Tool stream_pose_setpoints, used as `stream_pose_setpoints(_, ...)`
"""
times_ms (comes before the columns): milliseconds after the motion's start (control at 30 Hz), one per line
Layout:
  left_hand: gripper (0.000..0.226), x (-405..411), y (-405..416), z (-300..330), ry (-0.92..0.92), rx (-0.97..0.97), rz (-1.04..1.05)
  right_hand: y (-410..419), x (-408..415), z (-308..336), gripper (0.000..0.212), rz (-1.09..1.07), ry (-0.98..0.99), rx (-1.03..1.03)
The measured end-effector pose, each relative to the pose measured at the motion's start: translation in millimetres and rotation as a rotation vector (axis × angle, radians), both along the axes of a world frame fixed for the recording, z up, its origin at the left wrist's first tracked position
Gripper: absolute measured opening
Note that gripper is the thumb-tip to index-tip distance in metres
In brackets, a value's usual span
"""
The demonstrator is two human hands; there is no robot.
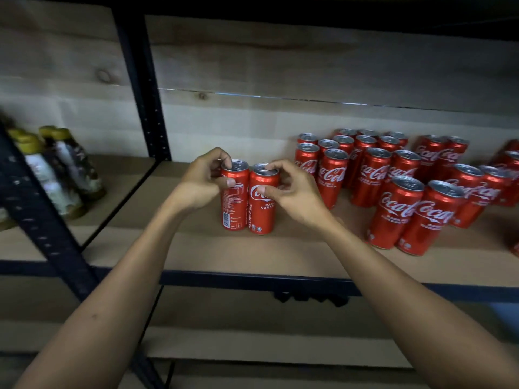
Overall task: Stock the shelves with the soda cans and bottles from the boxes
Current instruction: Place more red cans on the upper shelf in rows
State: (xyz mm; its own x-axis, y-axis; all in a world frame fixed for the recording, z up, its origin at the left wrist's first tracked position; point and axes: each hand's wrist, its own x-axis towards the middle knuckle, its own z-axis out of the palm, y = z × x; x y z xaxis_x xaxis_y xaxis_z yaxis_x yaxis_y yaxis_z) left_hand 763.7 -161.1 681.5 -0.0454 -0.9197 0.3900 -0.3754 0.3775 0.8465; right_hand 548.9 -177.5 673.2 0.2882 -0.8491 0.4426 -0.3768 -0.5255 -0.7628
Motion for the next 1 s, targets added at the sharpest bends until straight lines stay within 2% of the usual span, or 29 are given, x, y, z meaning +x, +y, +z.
stream_pose_setpoints(233,0.028,51,34,7,-0.014,0.054,-0.092,0,39,-16,0.039,0.086,-0.106,-0.018)
stream_pose_setpoints(433,0.029,48,43,4,0.032,0.094,-0.184,9,45,-27,0.059,0.034,-0.217,0.052)
stream_pose_setpoints(600,0.050,29,43,-19,0.111,0.036,-0.041,12,40,-37,0.076,0.112,-0.221,0.100)
stream_pose_setpoints(733,0.098,6,52,-48,0.182,0.003,0.130,15,34,-53,0.098,0.226,-0.202,0.251)
stream_pose_setpoints(767,0.108,1,54,-54,0.163,0.001,0.189,15,34,-58,0.095,0.223,-0.189,0.283)
stream_pose_setpoints(833,0.115,-6,55,-63,0.135,0.008,0.322,16,34,-63,0.082,0.211,-0.157,0.337)
stream_pose_setpoints(900,0.104,-8,53,-67,0.127,0.014,0.427,16,35,-64,0.072,0.201,-0.166,0.374)
stream_pose_setpoints(1000,0.083,-6,51,-69,0.133,0.039,0.451,14,37,-65,0.064,0.180,-0.190,0.383)
